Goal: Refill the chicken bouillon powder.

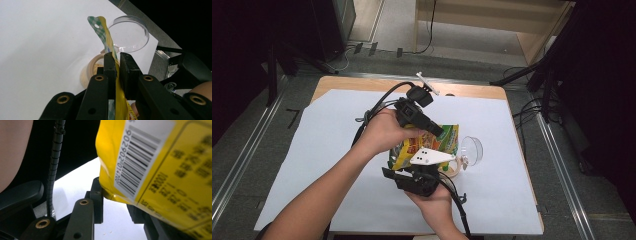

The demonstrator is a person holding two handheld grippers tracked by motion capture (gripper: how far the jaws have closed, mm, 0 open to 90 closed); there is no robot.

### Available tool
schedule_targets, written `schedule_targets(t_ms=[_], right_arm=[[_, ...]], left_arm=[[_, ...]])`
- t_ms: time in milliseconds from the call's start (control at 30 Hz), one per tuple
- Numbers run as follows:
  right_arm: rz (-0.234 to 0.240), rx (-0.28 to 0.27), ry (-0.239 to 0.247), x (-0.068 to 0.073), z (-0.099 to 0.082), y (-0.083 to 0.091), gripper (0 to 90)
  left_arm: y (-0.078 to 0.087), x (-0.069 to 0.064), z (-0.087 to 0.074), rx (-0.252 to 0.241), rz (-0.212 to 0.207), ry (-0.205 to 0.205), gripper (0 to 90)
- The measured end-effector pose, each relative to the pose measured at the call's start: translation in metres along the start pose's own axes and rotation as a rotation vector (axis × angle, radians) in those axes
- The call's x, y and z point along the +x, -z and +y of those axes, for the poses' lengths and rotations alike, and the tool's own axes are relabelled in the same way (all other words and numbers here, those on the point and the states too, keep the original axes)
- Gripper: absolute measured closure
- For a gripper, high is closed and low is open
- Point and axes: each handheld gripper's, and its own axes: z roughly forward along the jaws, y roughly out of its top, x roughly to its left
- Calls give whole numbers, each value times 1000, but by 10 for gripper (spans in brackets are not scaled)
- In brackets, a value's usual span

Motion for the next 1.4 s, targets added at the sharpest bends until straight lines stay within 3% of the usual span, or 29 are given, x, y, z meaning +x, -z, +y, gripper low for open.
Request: schedule_targets(t_ms=[433, 1400], right_arm=[[-7, 15, 11, -1, -1, -2, 710], [0, 14, 19, 2, 1, 0, 711]], left_arm=[[2, -1, -4, -27, 1, -3, 843], [4, 0, -5, -29, 2, -2, 842]])
